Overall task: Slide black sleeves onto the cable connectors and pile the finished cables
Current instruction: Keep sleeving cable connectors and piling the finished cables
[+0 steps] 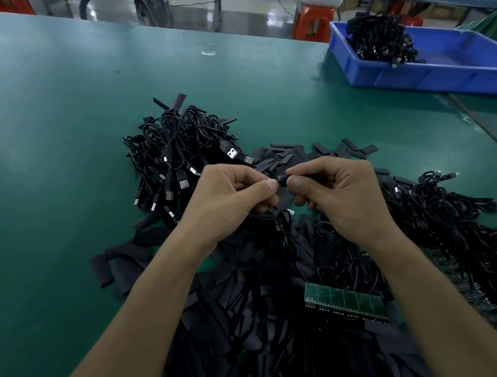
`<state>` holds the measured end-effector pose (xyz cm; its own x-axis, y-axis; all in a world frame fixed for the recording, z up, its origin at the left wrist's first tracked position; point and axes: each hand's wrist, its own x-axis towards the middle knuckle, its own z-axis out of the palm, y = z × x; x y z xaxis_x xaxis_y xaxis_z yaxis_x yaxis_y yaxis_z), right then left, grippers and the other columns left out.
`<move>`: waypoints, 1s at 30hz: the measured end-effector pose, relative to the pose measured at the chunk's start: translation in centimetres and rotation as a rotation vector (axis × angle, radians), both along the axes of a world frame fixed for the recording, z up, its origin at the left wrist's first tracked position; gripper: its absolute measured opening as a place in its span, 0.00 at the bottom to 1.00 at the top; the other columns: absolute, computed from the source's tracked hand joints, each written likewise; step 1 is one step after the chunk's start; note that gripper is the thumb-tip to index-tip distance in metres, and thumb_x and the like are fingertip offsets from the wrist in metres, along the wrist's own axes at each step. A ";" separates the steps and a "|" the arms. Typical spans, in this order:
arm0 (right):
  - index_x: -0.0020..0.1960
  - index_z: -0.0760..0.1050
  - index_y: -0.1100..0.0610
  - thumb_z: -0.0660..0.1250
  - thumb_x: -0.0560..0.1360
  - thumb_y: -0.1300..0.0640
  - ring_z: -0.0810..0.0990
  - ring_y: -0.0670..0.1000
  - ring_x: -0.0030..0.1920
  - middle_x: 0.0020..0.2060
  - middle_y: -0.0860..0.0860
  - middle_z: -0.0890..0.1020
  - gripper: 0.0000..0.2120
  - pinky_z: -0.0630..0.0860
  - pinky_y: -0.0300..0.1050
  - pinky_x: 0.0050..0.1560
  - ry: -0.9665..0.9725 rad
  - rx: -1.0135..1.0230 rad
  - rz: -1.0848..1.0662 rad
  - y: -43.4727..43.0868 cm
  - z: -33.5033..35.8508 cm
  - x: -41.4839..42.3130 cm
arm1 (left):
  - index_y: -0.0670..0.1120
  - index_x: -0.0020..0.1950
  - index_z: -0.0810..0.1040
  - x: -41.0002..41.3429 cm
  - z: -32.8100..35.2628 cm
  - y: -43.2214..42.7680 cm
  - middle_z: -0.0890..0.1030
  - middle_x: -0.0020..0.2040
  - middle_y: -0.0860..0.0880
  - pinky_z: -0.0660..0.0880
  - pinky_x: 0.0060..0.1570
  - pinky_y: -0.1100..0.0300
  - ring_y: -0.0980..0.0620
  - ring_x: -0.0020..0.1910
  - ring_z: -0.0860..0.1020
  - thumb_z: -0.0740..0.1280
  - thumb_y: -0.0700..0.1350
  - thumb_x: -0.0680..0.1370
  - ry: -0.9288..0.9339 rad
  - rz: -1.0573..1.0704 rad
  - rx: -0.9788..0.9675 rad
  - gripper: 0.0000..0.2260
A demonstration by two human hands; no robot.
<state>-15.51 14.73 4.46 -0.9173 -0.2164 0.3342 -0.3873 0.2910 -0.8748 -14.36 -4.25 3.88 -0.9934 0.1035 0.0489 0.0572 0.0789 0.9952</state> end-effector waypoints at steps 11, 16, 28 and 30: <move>0.55 0.81 0.46 0.77 0.71 0.58 0.84 0.45 0.36 0.39 0.47 0.87 0.15 0.79 0.36 0.40 -0.016 -0.095 -0.100 -0.5 0.1 0.2 | 0.41 0.44 0.84 0.2 0.0 0.4 0.86 0.36 0.48 0.77 0.38 0.69 0.57 0.35 0.83 0.71 0.41 0.79 -0.016 -0.003 0.010 0.05; 0.50 0.82 0.47 0.78 0.71 0.58 0.87 0.49 0.43 0.41 0.49 0.87 0.11 0.82 0.44 0.46 -0.016 -0.258 -0.268 -1.5 -0.3 0.2 | 0.44 0.42 0.84 0.6 0.0 1.3 0.86 0.37 0.48 0.77 0.38 0.69 0.56 0.36 0.84 0.71 0.40 0.78 -0.012 0.047 0.068 0.05; 0.56 0.80 0.40 0.76 0.72 0.60 0.87 0.48 0.46 0.43 0.47 0.88 0.18 0.80 0.38 0.49 -0.012 -0.305 -0.192 -2.5 -1.0 0.7 | 0.45 0.44 0.85 0.5 -1.5 2.6 0.87 0.39 0.48 0.80 0.42 0.64 0.51 0.41 0.86 0.71 0.41 0.79 0.065 0.127 0.101 0.05; 0.56 0.80 0.41 0.76 0.73 0.60 0.87 0.48 0.45 0.43 0.47 0.87 0.18 0.80 0.37 0.48 -0.012 -0.305 -0.189 -2.6 -1.0 0.8 | 0.43 0.45 0.85 0.4 -1.6 2.7 0.87 0.39 0.48 0.80 0.42 0.65 0.51 0.41 0.86 0.71 0.41 0.79 0.063 0.134 0.117 0.05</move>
